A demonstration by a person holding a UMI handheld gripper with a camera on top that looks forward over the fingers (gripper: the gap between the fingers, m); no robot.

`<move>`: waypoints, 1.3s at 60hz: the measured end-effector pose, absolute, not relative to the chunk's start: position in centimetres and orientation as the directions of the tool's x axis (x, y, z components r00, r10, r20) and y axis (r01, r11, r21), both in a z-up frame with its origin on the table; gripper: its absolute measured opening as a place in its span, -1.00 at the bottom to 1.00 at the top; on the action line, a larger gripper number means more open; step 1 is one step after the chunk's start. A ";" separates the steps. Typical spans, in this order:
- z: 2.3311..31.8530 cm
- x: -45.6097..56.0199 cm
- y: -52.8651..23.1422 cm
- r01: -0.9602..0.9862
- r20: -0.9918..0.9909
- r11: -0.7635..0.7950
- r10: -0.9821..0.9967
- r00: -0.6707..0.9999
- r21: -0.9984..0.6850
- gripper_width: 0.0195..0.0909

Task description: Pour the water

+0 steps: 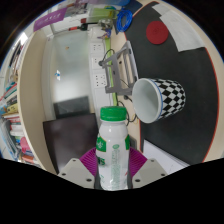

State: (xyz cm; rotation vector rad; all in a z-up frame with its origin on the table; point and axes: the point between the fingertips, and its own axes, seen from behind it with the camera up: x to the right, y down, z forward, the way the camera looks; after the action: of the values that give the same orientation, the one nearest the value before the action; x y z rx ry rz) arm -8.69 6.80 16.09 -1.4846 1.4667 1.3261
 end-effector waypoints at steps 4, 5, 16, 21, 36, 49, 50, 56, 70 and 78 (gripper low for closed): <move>15.7 -8.3 6.8 -0.955 -0.920 -0.131 -0.332 -0.210 0.266 -0.49; 15.5 -8.3 6.8 -0.951 -0.913 -0.129 -0.341 -0.224 0.282 -0.49; 14.3 -7.8 6.6 -0.916 -0.860 -0.087 -0.388 -0.332 0.392 -0.49; 14.0 -7.6 6.4 -0.908 -0.845 -0.082 -0.407 -0.345 0.410 -0.49; 18.1 -6.4 6.4 -0.959 -0.930 -0.212 -0.352 -0.103 0.187 -0.49; 24.0 1.1 7.2 -0.867 -0.849 -0.253 -0.217 0.482 -0.428 -0.49; 24.1 2.1 7.3 -0.843 -0.819 -0.242 -0.219 0.530 -0.480 -0.49; 23.7 8.6 7.3 -0.638 -0.581 -0.187 -0.282 0.764 -0.747 -0.46; 18.3 19.6 6.6 -0.098 0.019 -0.287 -0.381 0.925 -0.953 -0.46; 13.8 21.6 7.0 -0.034 0.104 -0.339 -0.379 0.919 -0.940 -0.43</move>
State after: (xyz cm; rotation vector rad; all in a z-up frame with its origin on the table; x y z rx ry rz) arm 21.56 7.03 13.82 -1.8940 0.3030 -0.3633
